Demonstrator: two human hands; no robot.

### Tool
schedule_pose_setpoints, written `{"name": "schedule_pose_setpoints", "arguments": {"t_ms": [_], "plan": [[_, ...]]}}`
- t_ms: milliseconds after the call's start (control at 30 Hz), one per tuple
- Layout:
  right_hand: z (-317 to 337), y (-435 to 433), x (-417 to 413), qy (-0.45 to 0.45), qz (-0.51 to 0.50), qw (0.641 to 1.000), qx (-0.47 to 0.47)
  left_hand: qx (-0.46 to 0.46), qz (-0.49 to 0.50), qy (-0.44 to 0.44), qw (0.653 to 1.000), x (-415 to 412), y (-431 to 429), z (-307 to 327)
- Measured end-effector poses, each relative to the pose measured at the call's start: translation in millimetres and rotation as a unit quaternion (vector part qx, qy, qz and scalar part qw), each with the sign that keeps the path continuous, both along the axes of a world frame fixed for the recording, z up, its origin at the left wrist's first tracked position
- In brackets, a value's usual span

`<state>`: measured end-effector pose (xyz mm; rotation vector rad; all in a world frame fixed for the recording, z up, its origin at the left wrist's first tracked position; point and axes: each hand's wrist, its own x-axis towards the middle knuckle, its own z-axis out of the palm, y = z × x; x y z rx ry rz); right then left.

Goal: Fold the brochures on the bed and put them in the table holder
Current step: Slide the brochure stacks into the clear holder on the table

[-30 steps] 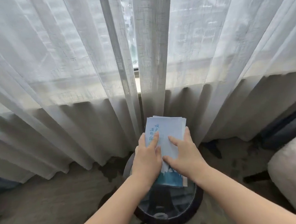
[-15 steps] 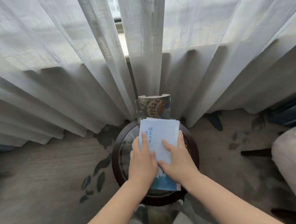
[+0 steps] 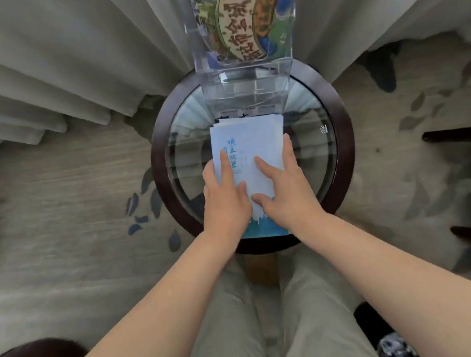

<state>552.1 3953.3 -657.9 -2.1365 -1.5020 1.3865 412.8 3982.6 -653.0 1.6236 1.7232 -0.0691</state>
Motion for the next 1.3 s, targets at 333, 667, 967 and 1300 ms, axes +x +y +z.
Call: {"name": "schedule_pose_setpoints", "arguments": {"t_ms": [333, 667, 967, 1300], "plan": [[-85.9, -1.5, -0.7, 0.014, -0.022, 0.999, 0.028, 0.023, 0.026, -0.057, 0.998, -1.4, -0.3, -79.8], [-97.3, -15.9, -16.4, -0.043, -0.056, 0.997, 0.028, 0.069, 0.039, -0.055, 0.995, -4.7, -15.6, -95.4], [-99.9, -10.5, -11.4, -0.105, -0.06, 0.993, 0.008, 0.051, 0.034, -0.076, 0.995, -3.7, -17.1, -95.8], [-106.6, -15.0, -7.3, -0.068, -0.099, 0.992, 0.038, 0.109, 0.1, -0.112, 0.983, 7.1, -24.0, -93.3]]}}
